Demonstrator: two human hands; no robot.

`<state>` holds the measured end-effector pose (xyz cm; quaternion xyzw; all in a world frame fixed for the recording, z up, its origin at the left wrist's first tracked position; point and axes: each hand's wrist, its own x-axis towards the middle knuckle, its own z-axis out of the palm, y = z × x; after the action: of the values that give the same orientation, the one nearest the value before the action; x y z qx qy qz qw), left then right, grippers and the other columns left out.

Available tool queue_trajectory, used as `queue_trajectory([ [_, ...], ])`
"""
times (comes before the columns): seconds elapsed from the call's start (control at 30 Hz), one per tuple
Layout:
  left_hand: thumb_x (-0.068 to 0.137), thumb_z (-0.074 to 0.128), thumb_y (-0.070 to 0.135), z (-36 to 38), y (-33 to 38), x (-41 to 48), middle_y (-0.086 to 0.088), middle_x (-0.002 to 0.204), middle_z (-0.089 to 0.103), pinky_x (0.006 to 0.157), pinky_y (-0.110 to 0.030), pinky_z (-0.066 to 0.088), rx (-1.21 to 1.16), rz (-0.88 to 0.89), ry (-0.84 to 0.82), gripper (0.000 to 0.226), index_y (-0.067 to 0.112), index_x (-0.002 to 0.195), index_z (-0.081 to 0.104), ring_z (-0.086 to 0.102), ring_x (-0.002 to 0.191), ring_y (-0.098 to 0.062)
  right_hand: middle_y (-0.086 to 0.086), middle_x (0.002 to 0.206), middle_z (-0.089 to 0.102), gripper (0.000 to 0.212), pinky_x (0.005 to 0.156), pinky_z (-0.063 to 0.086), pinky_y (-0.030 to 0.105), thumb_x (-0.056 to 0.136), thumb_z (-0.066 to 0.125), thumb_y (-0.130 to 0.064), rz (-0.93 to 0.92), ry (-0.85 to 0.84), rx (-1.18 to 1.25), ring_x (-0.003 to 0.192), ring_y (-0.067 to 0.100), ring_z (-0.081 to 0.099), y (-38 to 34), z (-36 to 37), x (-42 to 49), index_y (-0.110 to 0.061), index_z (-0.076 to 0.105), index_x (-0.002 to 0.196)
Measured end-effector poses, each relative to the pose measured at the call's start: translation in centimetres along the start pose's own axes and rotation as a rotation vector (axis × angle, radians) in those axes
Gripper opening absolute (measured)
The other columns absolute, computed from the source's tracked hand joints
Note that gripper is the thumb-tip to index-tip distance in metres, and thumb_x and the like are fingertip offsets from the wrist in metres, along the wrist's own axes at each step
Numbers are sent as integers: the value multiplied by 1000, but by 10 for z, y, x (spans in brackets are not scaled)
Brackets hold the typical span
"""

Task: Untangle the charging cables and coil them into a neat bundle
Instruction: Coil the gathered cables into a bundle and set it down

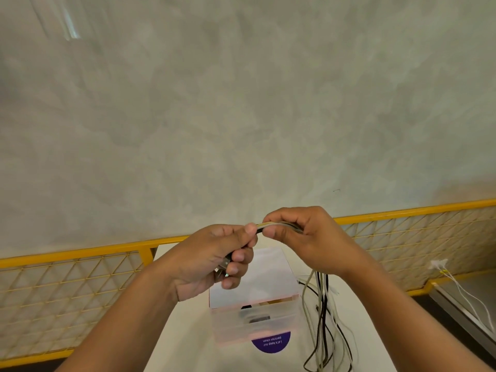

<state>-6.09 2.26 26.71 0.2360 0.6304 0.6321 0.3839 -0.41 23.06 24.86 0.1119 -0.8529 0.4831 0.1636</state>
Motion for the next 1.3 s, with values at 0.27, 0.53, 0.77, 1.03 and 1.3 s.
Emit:
queue_trajectory([
  [0.27, 89, 56, 58, -7, 5, 4, -17, 84, 71, 85, -37, 57, 103, 16, -122, 53, 9, 99, 72, 69, 92, -33, 9, 94, 77, 15, 94, 54, 52, 95, 68, -18, -11, -171, 81, 94, 31, 71, -8, -3, 2, -9, 78, 102],
  [0.53, 97, 55, 30, -3, 5, 7, -1, 64, 34, 62, -33, 50, -143, -73, -138, 33, 2, 96, 73, 37, 50, -11, 2, 84, 75, 13, 78, 55, 42, 93, 71, -20, -2, -151, 30, 83, 27, 68, -11, -4, 7, -18, 79, 103],
  [0.77, 95, 60, 22, -13, 0, 8, -1, 65, 40, 66, -34, 53, -272, -134, -230, 21, 2, 94, 67, 46, 51, -10, 0, 92, 78, 14, 94, 57, 39, 92, 71, -15, -24, -154, 74, 95, 17, 73, -12, -3, 10, -11, 78, 104],
  [1.03, 89, 65, 31, -17, -1, 11, 0, 62, 41, 64, -33, 51, -494, -177, -211, 30, 1, 92, 65, 46, 49, -11, -4, 101, 78, 23, 97, 56, 38, 90, 67, -26, -63, -54, 93, 102, 14, 72, -5, -7, 13, -16, 78, 107],
  [1.3, 95, 65, 29, -19, -8, 7, -8, 66, 62, 69, -38, 55, -582, -206, -379, 37, -7, 103, 68, 65, 57, -20, 5, 94, 76, 21, 88, 57, 40, 90, 69, -24, -103, -85, 130, 92, 25, 70, -4, -9, 12, -12, 79, 105],
])
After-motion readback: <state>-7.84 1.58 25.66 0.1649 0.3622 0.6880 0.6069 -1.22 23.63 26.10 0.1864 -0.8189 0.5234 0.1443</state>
